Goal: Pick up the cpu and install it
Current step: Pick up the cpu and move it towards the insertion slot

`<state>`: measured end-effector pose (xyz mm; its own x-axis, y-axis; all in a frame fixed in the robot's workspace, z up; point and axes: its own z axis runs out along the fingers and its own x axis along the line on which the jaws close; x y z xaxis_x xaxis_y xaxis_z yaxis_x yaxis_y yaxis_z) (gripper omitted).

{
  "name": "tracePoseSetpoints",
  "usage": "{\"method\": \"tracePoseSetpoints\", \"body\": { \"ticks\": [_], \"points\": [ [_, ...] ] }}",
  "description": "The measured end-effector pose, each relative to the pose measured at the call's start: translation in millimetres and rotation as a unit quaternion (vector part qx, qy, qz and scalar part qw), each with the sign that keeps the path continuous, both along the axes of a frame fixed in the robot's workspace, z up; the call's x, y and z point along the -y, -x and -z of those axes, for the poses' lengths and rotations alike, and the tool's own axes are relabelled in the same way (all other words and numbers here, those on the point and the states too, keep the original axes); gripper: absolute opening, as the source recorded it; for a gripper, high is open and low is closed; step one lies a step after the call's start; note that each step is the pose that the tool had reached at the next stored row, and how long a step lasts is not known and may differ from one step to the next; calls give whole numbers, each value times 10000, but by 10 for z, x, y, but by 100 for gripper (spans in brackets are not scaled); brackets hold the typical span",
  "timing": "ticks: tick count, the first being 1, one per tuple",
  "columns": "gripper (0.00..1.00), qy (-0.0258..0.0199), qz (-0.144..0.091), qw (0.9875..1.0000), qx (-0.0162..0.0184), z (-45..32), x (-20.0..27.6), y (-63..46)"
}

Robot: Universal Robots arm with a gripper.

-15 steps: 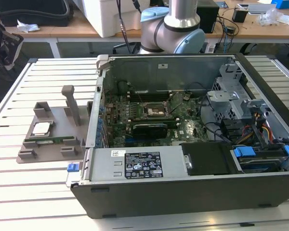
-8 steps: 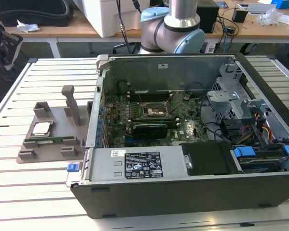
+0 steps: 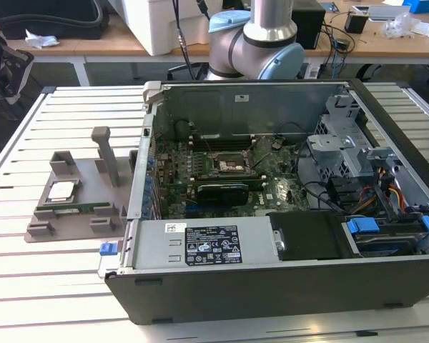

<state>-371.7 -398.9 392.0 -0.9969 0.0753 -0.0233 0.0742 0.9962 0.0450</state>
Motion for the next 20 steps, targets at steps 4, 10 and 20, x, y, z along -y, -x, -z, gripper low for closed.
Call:
{"method": "tracePoseSetpoints", "body": {
  "ticks": [4,10,20],
  "points": [
    [23,0,0,10000,0,0,0,2],
    [60,0,0,10000,0,0,0,4],
    [66,9,0,10000,-4,191,0,4]
  ]
}}
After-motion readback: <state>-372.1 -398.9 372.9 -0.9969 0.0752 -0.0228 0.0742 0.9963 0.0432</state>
